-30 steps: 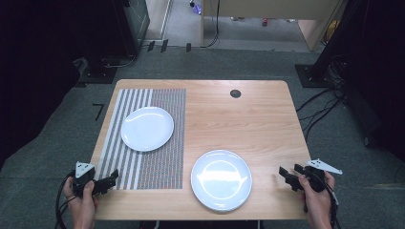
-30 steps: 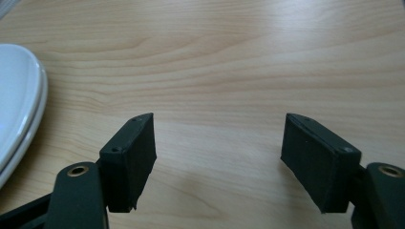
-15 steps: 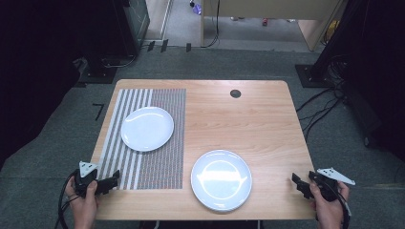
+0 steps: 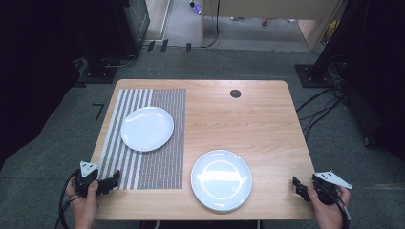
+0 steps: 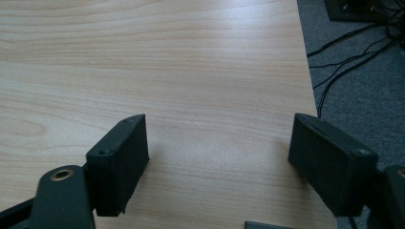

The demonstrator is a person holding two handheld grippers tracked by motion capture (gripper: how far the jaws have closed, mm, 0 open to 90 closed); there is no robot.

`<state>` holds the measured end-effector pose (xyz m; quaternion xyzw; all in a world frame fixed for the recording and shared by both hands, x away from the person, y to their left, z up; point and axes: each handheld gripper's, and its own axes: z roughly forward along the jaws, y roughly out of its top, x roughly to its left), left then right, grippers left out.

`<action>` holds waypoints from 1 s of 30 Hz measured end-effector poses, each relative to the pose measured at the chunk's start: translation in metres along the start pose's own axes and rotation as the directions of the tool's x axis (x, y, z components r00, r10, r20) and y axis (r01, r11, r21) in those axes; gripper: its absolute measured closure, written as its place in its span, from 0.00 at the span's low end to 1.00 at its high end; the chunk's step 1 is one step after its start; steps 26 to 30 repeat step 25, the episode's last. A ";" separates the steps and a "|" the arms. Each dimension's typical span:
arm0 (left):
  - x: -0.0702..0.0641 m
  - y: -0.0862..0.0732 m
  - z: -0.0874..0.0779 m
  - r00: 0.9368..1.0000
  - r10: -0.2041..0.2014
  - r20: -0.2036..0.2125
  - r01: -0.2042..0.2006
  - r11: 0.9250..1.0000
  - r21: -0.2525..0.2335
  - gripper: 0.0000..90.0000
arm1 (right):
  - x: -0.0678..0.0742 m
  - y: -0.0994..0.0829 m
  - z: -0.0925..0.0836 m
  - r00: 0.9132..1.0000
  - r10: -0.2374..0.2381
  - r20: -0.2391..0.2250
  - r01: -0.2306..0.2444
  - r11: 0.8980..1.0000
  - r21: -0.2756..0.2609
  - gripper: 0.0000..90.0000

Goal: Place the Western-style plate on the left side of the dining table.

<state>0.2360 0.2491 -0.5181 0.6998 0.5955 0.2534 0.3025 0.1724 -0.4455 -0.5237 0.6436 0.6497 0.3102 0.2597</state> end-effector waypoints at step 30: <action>0.001 0.000 0.000 1.000 0.004 0.005 -0.004 1.000 0.001 0.08 | 0.006 -0.008 0.003 0.999 0.001 0.048 0.000 1.000 -0.015 0.01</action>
